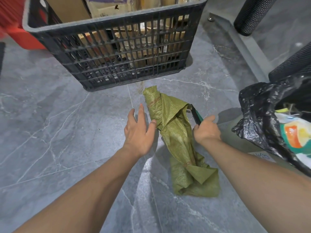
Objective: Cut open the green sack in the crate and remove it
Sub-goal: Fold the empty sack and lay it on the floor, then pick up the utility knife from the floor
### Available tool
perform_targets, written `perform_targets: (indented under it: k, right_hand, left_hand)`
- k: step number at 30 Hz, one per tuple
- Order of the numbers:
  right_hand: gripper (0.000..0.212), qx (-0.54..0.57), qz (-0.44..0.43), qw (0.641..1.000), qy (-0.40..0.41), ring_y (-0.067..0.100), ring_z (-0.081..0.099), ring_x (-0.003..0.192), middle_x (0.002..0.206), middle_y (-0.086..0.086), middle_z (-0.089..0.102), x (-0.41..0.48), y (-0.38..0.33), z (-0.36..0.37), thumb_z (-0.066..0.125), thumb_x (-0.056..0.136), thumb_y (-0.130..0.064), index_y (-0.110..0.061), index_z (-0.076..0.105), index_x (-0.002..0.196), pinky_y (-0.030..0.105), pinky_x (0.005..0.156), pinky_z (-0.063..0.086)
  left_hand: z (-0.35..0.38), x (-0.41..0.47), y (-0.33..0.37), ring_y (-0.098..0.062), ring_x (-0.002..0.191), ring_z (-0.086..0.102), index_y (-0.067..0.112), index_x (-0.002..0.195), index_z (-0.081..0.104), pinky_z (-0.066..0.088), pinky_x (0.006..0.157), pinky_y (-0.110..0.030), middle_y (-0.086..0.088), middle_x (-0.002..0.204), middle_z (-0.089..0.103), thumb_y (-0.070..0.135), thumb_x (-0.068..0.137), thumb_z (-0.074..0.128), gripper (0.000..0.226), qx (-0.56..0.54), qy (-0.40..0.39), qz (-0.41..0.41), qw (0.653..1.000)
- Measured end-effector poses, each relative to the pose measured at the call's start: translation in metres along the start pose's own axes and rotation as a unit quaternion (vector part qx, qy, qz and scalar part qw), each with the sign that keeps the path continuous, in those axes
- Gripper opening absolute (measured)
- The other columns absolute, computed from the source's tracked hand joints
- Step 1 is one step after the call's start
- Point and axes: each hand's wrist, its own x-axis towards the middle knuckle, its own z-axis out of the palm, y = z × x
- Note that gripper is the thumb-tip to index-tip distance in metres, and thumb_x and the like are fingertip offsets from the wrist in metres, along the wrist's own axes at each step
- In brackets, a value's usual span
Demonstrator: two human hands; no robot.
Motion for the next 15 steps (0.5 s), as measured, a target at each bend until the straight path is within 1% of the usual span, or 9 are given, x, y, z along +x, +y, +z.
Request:
perform_targets:
  k: [3, 5, 6, 8, 9, 10, 11, 13, 15]
  right_hand:
    - [0.046, 0.073, 0.023, 0.997, -0.004, 0.031, 0.05, 0.086, 0.108, 0.018, 0.057, -0.009, -0.011, -0.013, 0.051, 0.103, -0.016, 0.0, 0.027, 0.138, 0.037, 0.07, 0.039]
    - [0.045, 0.114, 0.013, 0.993, 0.011, 0.033, 0.054, 0.09, 0.111, 0.017, 0.059, -0.016, -0.022, -0.024, 0.049, 0.105, -0.018, 0.001, 0.029, 0.141, 0.037, 0.073, 0.038]
    - [0.041, 0.137, 0.006, 0.99, 0.019, 0.031, 0.054, 0.087, 0.105, 0.014, 0.057, -0.02, -0.029, -0.031, 0.047, 0.106, -0.02, 0.0, 0.032, 0.139, 0.036, 0.072, 0.037]
    - [0.035, 0.178, -0.006, 0.983, 0.031, 0.021, 0.047, 0.07, 0.088, 0.004, 0.049, -0.028, -0.04, -0.045, 0.043, 0.108, -0.027, -0.002, 0.037, 0.132, 0.036, 0.068, 0.035]
    - [0.034, 0.196, -0.007, 0.98, 0.034, 0.017, 0.044, 0.064, 0.082, 0.001, 0.047, -0.032, -0.044, -0.052, 0.041, 0.109, -0.03, -0.003, 0.039, 0.129, 0.036, 0.066, 0.035]
    - [0.033, 0.212, -0.008, 0.977, 0.035, 0.016, 0.044, 0.062, 0.079, 0.001, 0.047, -0.038, -0.05, -0.059, 0.039, 0.109, -0.033, -0.004, 0.041, 0.126, 0.036, 0.063, 0.035]
    - [0.032, 0.229, -0.01, 0.973, 0.036, 0.017, 0.047, 0.064, 0.08, 0.004, 0.05, -0.044, -0.054, -0.066, 0.038, 0.109, -0.035, -0.006, 0.042, 0.123, 0.036, 0.06, 0.035]
    - [0.029, 0.271, -0.021, 0.962, 0.028, 0.024, 0.059, 0.07, 0.09, 0.011, 0.061, -0.065, -0.064, -0.084, 0.037, 0.108, -0.037, -0.011, 0.043, 0.119, 0.035, 0.054, 0.038]
    - [0.022, 0.33, -0.033, 0.943, 0.011, 0.025, 0.064, 0.072, 0.095, 0.014, 0.067, -0.092, -0.073, -0.103, 0.04, 0.108, -0.036, -0.017, 0.043, 0.118, 0.032, 0.053, 0.043]
  left_hand:
    - [-0.011, 0.002, 0.008, -0.04, 0.156, 0.012, 0.033, 0.165, -0.001, 0.01, 0.127, -0.056, -0.01, 0.172, -0.001, 0.052, 0.106, 0.032, 0.071, -0.011, 0.011, -0.001, 1.0]
    - [-0.023, 0.001, 0.017, -0.038, 0.157, 0.011, 0.032, 0.165, 0.0, 0.01, 0.127, -0.056, -0.01, 0.172, 0.0, 0.051, 0.106, 0.033, 0.07, -0.026, 0.018, -0.001, 1.0]
    - [-0.029, 0.0, 0.023, -0.037, 0.157, 0.01, 0.032, 0.165, 0.0, 0.01, 0.127, -0.056, -0.01, 0.172, 0.0, 0.051, 0.106, 0.033, 0.07, -0.033, 0.02, 0.0, 0.999]
    - [-0.044, -0.004, 0.035, -0.036, 0.157, 0.009, 0.032, 0.165, 0.0, 0.01, 0.126, -0.057, -0.01, 0.172, 0.0, 0.051, 0.106, 0.033, 0.07, -0.039, 0.02, 0.006, 0.999]
    - [-0.052, -0.007, 0.042, -0.036, 0.158, 0.008, 0.033, 0.165, 0.0, 0.009, 0.126, -0.056, -0.01, 0.172, -0.001, 0.051, 0.106, 0.033, 0.07, -0.04, 0.019, 0.01, 0.999]
    - [-0.06, -0.011, 0.05, -0.034, 0.158, 0.008, 0.032, 0.165, -0.001, 0.009, 0.126, -0.056, -0.01, 0.172, -0.001, 0.051, 0.106, 0.033, 0.07, -0.042, 0.018, 0.012, 0.999]
    - [-0.07, -0.015, 0.058, -0.033, 0.158, 0.007, 0.032, 0.165, -0.001, 0.009, 0.126, -0.056, -0.01, 0.172, 0.0, 0.052, 0.106, 0.033, 0.071, -0.045, 0.017, 0.013, 0.999]
    - [-0.091, -0.026, 0.077, -0.032, 0.158, 0.008, 0.033, 0.165, 0.0, 0.01, 0.126, -0.057, -0.009, 0.172, 0.001, 0.052, 0.106, 0.033, 0.071, -0.057, 0.012, 0.009, 0.998]
    - [-0.115, -0.042, 0.096, -0.032, 0.158, 0.011, 0.033, 0.165, 0.0, 0.014, 0.126, -0.057, -0.008, 0.171, 0.003, 0.054, 0.104, 0.032, 0.072, -0.07, 0.007, 0.01, 0.998]
